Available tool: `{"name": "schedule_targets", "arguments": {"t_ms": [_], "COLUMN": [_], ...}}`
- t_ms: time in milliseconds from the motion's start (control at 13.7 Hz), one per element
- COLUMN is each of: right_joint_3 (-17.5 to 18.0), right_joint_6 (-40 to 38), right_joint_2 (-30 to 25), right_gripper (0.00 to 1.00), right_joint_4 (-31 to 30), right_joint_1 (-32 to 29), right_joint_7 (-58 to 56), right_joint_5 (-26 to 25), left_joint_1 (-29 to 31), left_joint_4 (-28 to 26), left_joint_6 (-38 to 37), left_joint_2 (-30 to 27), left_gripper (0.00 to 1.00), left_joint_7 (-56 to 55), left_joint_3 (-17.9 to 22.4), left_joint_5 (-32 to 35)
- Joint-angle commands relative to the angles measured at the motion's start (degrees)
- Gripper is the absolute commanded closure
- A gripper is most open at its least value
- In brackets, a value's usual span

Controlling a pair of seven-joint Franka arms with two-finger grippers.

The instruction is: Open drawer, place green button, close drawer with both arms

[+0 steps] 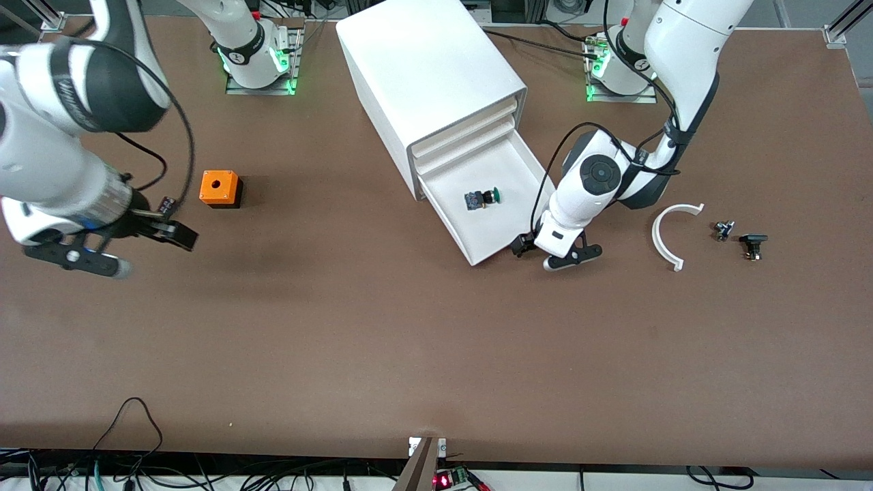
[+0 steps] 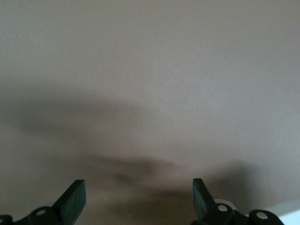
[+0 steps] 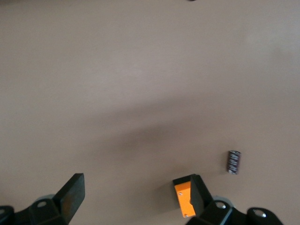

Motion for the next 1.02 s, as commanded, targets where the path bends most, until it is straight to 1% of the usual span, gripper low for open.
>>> {"name": "schedule_targets", "arguments": {"t_ms": [0,220,366,512,585,659,732,805,951], "right_joint_3": [-1.1,-1.3,-2.4,-2.8,-4.3,-4.9,-5.6,-6.3,-6.7], "right_joint_6": [-1.3,-3.9,-3.8,-1.2,1.4,3.7,4.1,3.8,4.1], "right_joint_2": [-3.6,-4.6,-6.2,-10.5,-13.2,-15.3,-16.3,-16.4,-16.2], "right_gripper": [0.00,0.00,0.00,0.00,0.00,0.00,0.00,0.00,0.00], "right_joint_4": [-1.0,-1.6,-4.5,-10.7,-15.0,-18.2,-19.6,-19.7,-19.4], "right_joint_1": [-1.2,-1.5,-1.6,-1.6,-1.6,-1.6,-1.6,-1.6,-1.6], "right_joint_7": [-0.4,-6.0,-8.5,-11.7,-13.1,-14.7,-16.7,-18.9,-20.5], "right_joint_5": [0.4,-0.1,0.3,0.3,0.4,0.5,1.1,2.0,2.0], "left_joint_1": [-2.2,-2.7,-2.7,-2.7,-2.7,-2.7,-2.7,-2.7,-2.7], "left_joint_4": [-4.0,-5.6,-6.4,-7.2,-7.3,-7.4,-7.5,-7.5,-7.5], "left_joint_6": [0.3,0.0,-0.1,-0.2,-0.2,-0.4,-1.2,-1.7,-1.9], "left_joint_2": [-2.9,-3.8,-4.3,-4.6,-4.8,-5.1,-5.2,-5.1,-5.2], "left_gripper": [0.00,0.00,0.00,0.00,0.00,0.00,0.00,0.00,0.00], "left_joint_7": [-1.1,-1.1,-1.2,-1.0,-0.8,-0.6,-0.4,-0.3,-0.3], "left_joint_3": [-0.7,-3.8,-5.9,-7.9,-8.8,-10.1,-11.3,-11.7,-12.5], "left_joint_5": [-0.5,-0.6,-0.7,-0.6,-0.6,-0.7,-0.7,-0.6,-0.6]}}
